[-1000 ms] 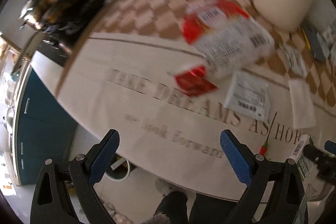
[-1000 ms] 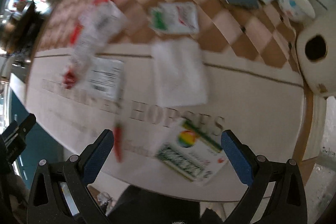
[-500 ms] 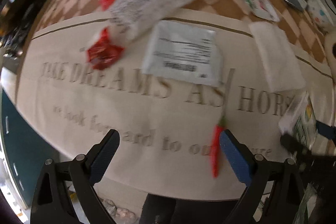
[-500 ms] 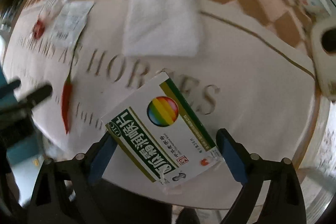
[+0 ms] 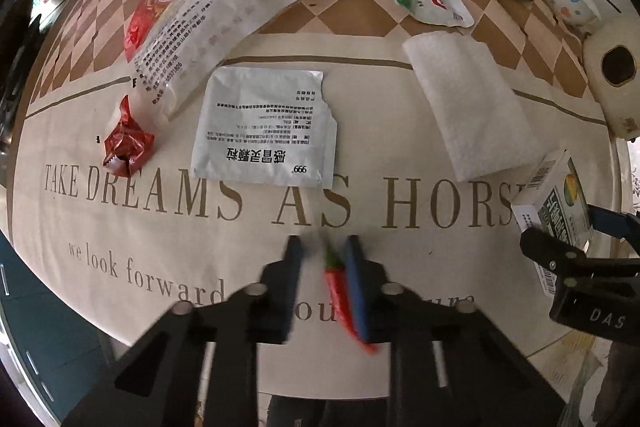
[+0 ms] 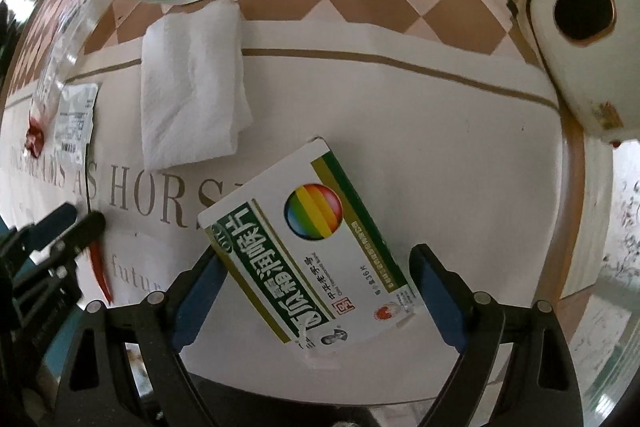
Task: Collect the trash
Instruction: 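Grasp the red chili with the left tool while the right tool grasps the green lozenge box, then carry the chili and lozenge box to the bin and release both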
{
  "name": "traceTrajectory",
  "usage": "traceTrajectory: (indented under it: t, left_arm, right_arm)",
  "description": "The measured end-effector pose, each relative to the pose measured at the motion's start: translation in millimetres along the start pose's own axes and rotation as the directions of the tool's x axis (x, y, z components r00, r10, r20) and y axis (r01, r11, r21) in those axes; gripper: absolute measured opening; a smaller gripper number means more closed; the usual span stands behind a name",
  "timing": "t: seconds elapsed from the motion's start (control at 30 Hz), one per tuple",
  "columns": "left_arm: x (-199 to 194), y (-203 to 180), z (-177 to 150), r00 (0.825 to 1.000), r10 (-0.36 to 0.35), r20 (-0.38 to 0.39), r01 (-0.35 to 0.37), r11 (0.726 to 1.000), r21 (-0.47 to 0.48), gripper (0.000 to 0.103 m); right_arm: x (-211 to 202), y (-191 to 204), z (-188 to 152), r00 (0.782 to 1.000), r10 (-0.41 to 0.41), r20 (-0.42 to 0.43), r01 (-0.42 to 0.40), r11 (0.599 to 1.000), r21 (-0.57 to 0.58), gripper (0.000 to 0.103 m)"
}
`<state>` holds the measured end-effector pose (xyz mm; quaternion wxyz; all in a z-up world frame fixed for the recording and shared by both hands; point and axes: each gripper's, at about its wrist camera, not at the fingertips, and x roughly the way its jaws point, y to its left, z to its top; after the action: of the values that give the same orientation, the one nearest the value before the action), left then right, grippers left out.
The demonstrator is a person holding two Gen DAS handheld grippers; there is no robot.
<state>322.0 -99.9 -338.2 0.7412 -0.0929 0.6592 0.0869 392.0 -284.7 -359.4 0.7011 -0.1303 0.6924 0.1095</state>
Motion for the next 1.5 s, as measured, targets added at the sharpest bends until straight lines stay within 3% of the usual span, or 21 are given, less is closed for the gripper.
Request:
traceTrajectory:
  t: [0.07, 0.23, 0.57, 0.77, 1.07, 1.33, 1.5]
  left_arm:
    - [-1.2, -1.5, 3.2, 1.000, 0.000, -0.001, 0.000, 1.000, 0.000, 0.006]
    - [-2.9, -4.4, 6.1, 1.000, 0.004, 0.002, -0.004, 1.000, 0.007, 0.005]
    - [-14.6, 48.6, -9.1, 0.999, -0.017, 0.049, 0.017, 1.000, -0.008, 0.005]
    - [-39.1, 68.1, -7.3, 0.994, -0.004, 0.108, 0.009, 0.999, -0.044, 0.005]
    - [-87.9, 126.1, -23.1, 0.975, 0.057, 0.217, -0.018, 0.984, -0.178, 0.005]
    - [-107.5, 211.2, -77.7, 0.960, 0.119, 0.252, -0.023, 0.934, -0.357, 0.005]
    - [-110.0, 283.2, -133.7, 0.963, 0.178, 0.203, -0.054, 0.865, -0.499, 0.005]
  right_arm:
    - [0.4, 3.2, -0.3, 1.000, -0.008, 0.001, 0.008, 1.000, -0.016, 0.093]
    - [5.0, 20.4, 4.8, 1.000, -0.030, -0.003, 0.030, 0.999, -0.041, 0.093]
    - [9.3, 60.7, -6.3, 0.997, -0.067, 0.036, 0.070, 0.993, -0.095, 0.083]
    - [-16.0, 80.5, -10.9, 0.993, -0.054, 0.101, 0.065, 0.993, -0.100, 0.081]
    - [-64.4, 136.6, -17.7, 0.980, -0.005, 0.199, 0.038, 0.986, -0.165, 0.080]
    - [-106.4, 208.2, -8.1, 0.966, 0.080, 0.244, -0.001, 0.951, -0.308, 0.079]
    - [-110.8, 289.0, -27.5, 0.961, 0.138, 0.242, -0.021, 0.902, -0.430, 0.079]
